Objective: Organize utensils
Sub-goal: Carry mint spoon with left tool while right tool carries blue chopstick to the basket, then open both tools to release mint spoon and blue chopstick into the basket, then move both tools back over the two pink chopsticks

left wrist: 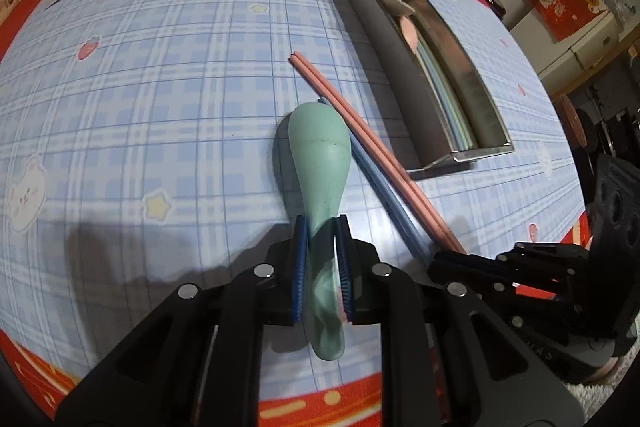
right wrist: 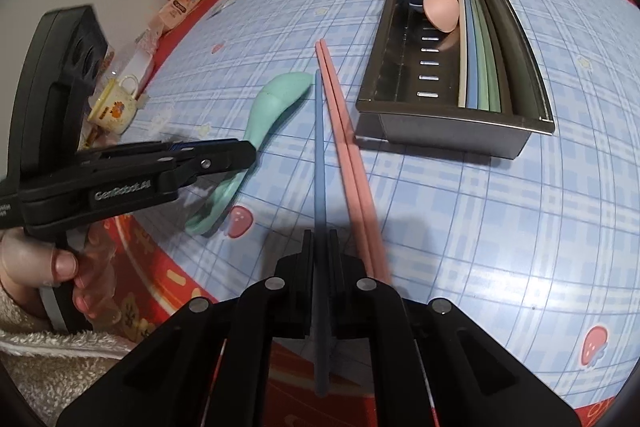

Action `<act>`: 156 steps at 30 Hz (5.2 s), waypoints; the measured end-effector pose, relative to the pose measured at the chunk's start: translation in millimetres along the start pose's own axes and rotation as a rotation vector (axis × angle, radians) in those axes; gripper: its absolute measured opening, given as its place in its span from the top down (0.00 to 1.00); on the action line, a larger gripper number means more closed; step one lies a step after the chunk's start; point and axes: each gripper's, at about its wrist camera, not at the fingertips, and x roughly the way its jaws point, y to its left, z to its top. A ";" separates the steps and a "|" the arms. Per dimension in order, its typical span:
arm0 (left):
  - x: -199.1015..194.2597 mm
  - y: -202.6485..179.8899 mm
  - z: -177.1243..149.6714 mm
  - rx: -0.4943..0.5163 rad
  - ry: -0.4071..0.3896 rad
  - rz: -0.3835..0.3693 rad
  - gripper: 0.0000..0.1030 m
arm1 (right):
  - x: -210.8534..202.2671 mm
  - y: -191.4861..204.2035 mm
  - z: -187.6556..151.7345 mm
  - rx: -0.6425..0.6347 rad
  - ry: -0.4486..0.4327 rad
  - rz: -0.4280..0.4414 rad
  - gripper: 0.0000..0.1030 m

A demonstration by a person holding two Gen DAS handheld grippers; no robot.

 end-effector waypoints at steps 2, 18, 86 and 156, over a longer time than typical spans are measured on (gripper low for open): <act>-8.5 2.4 -2.7 -0.014 -0.018 0.000 0.83 | -2.2 0.5 1.6 0.004 -0.012 0.013 0.94; -55.1 10.2 2.0 -0.106 -0.111 -0.016 0.83 | -42.7 -11.8 21.0 0.086 -0.139 0.079 0.94; -20.6 -19.0 101.3 -0.098 -0.078 0.109 0.06 | -71.7 -62.4 48.4 0.177 -0.227 -0.265 0.06; 39.6 -45.8 20.6 0.024 0.076 0.246 0.05 | -56.7 -79.4 2.8 0.285 -0.135 -0.230 0.07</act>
